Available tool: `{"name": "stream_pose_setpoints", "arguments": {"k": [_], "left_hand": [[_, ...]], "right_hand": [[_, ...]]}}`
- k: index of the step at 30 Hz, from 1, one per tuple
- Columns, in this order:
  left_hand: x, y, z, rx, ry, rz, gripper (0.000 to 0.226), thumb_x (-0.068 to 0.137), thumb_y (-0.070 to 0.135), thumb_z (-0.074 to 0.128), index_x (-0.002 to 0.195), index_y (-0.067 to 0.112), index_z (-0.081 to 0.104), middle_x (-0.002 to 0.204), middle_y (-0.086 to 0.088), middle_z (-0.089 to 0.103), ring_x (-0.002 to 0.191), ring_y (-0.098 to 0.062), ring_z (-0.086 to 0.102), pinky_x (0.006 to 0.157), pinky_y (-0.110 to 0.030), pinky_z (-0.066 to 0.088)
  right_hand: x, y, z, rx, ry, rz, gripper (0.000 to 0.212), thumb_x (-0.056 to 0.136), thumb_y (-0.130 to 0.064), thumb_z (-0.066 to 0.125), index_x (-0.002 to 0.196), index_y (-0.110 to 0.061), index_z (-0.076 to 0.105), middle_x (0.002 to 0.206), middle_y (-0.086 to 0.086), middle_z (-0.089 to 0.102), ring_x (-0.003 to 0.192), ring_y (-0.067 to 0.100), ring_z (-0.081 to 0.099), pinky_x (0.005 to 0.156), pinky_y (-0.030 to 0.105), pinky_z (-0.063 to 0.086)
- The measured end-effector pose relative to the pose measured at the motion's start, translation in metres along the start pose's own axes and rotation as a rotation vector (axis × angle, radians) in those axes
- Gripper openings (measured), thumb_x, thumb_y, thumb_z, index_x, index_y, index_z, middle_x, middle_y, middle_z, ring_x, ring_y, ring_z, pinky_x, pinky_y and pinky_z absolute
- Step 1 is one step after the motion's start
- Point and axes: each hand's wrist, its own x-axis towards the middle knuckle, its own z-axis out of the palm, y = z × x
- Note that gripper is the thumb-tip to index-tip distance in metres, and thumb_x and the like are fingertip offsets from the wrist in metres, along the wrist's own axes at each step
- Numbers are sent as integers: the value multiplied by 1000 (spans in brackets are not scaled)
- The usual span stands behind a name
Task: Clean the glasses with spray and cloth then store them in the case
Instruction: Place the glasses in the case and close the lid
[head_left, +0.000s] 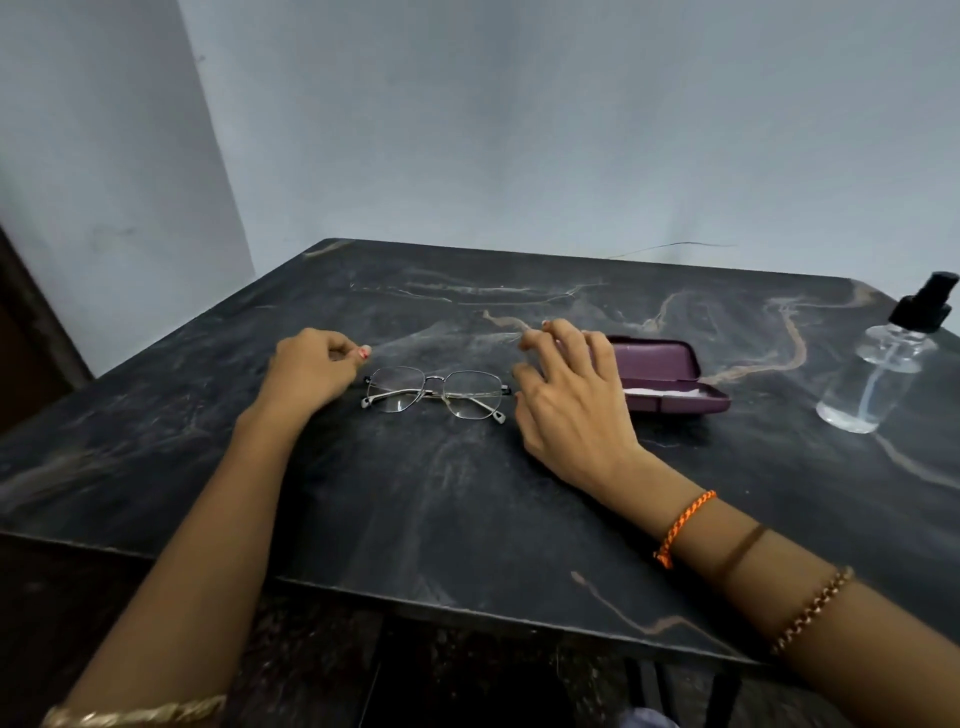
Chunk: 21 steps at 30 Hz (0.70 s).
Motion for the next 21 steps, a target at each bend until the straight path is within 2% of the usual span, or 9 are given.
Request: {"name": "stream_pose_setpoints", "arguments": {"k": [2,3,5,8,11,14,17,21], "left_hand": [[2,-3,-4,-60,-76,-19,22,88,31,56,84,15,71,58,-6,56,54,-20,50,58,-26,40],[2,-4,-5,-80,-128,-17,21,89,29,55,84,16,70,61,-6,57,50,-17,46,54,-24,38],[2,-4,-8,-102,-231,11,16,90,20,55,84,16,69,63,-3,55,50,-15,42,48,-21,36],[3,-7,-10,-158,-318,39,14,90,8,54,86,13,66,58,-2,48,50,-12,40,36,-8,36],[4,-11,-12,-187,-373,47,15,87,-2,55,92,7,65,58,-6,40,43,-6,39,36,-7,35],[5,-12,-12,-202,-404,63,17,83,-7,58,96,3,65,69,-11,46,48,-9,43,38,-7,38],[6,-12,-11,-222,-397,68,19,80,-10,60,92,3,66,65,-9,54,39,3,49,38,-7,40],[5,-11,-11,-198,-362,92,15,77,-5,66,83,8,68,61,-4,59,34,3,46,36,-7,39]], "right_hand": [[1,-1,3,33,-3,4,19,69,-24,63,79,-9,69,110,7,64,115,25,33,92,40,22],[1,-1,3,39,-9,13,19,68,-23,64,79,-9,69,109,7,65,116,27,38,91,40,21],[1,1,2,63,-26,34,17,67,-22,65,78,-9,70,106,7,65,114,31,50,89,40,21],[1,0,4,129,-33,40,14,70,-19,64,77,-8,70,105,9,64,113,35,52,88,40,19],[1,0,7,157,-27,32,14,74,-19,62,78,-8,70,104,9,64,113,37,51,88,40,19],[1,0,8,196,-27,30,15,76,-19,62,80,-7,70,104,10,64,114,38,50,87,39,18],[1,0,8,225,-12,24,15,76,-20,63,79,-7,70,101,10,65,112,38,51,86,39,19],[1,1,9,242,12,24,14,77,-20,63,78,-8,70,97,9,66,110,37,53,85,39,22]]}}
